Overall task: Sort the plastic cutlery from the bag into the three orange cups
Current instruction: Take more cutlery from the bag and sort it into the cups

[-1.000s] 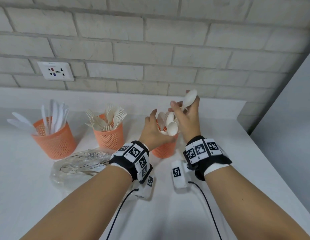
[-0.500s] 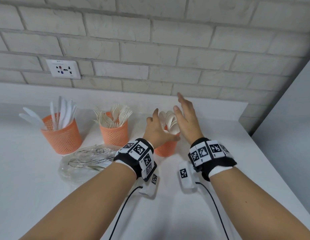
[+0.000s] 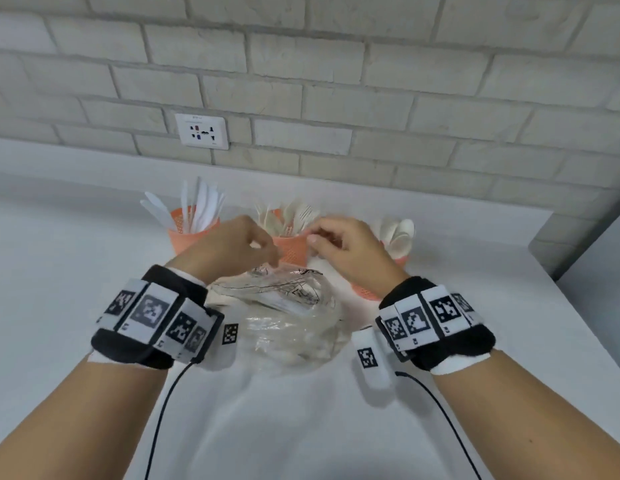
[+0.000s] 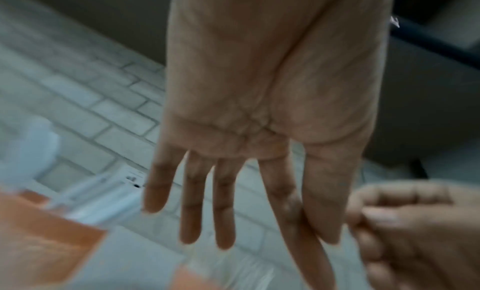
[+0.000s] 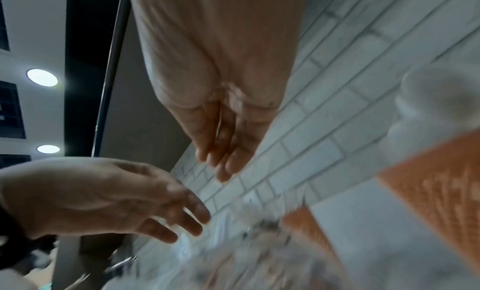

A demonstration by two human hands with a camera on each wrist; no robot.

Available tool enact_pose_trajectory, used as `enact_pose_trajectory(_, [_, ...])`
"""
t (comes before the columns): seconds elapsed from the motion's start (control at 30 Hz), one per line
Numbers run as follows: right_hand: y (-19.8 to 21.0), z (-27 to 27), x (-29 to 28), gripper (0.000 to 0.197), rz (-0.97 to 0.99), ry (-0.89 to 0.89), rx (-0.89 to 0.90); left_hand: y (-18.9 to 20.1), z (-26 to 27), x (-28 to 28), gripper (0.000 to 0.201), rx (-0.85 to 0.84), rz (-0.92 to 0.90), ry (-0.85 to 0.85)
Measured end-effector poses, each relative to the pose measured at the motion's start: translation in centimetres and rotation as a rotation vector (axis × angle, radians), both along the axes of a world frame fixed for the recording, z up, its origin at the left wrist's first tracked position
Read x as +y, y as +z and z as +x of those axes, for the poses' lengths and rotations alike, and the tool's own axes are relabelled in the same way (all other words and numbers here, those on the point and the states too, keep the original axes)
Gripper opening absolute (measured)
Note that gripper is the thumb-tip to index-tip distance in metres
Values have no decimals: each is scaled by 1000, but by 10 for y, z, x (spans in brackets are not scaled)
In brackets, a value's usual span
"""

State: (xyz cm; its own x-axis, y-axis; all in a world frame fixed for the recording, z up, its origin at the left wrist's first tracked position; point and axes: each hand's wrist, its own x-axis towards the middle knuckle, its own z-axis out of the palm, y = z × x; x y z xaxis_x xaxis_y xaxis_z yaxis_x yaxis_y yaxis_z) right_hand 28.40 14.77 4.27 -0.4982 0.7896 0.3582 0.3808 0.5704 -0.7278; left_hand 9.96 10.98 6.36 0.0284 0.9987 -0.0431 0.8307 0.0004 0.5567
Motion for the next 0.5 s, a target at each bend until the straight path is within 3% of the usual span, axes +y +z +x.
enact_pose_trajectory(0.1, [-26,-29,-18,20,-104,156,-303,-39,-16,-2,21,250,-230,22])
enact_pose_trajectory(0.23, [-56,-47,-25,11,-79,87,-663,-70,-29,-10,18,301,-194,88])
enact_pose_trajectory(0.3, [-56,-54,-29,26,-52,102,-813,-74,-38,-17,40,259,-279,66])
enact_pose_trajectory(0.37, [-56,-62,-38,56,-50,107,-965,-75,-47,-23,64,147,-371,44])
enact_pose_trajectory(0.5, [-70,-81,-55,65,-40,18,-1004,-86,-68,-37,85,-129,-321,22])
